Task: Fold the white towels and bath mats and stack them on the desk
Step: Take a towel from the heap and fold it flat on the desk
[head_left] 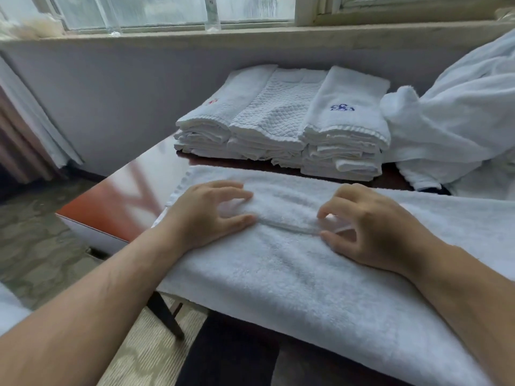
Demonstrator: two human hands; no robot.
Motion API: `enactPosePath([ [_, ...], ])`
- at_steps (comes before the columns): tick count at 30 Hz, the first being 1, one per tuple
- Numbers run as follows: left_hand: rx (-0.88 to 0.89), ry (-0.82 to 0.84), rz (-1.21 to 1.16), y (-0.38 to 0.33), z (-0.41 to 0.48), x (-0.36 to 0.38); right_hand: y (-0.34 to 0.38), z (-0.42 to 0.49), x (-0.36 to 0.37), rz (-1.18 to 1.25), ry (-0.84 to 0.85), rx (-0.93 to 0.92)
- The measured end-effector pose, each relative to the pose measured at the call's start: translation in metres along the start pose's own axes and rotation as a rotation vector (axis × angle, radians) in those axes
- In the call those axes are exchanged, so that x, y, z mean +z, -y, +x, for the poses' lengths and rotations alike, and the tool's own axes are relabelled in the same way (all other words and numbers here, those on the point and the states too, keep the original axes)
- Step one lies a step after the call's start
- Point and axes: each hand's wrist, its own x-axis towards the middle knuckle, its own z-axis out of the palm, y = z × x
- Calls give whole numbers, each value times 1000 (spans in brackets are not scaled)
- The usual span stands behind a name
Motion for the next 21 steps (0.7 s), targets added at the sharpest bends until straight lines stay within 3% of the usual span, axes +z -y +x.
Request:
enactPosePath([
  [3,165,-116,-22,-7,-2,-2,-8,-7,-7,76,19,2],
  [7,168,-45,-69,-9,-4,-6,-32,-22,-27,231,159,192],
  [12,184,-64,-75,-13,-4,-6,-25,-23,-23,132,73,126],
  [17,256,-121,-9,-11,-4,-4,-20,-23,-28,310,-36,107],
  [21,196,-100,-44,-9,-3,-2,-28,-22,-22,423,177,198],
])
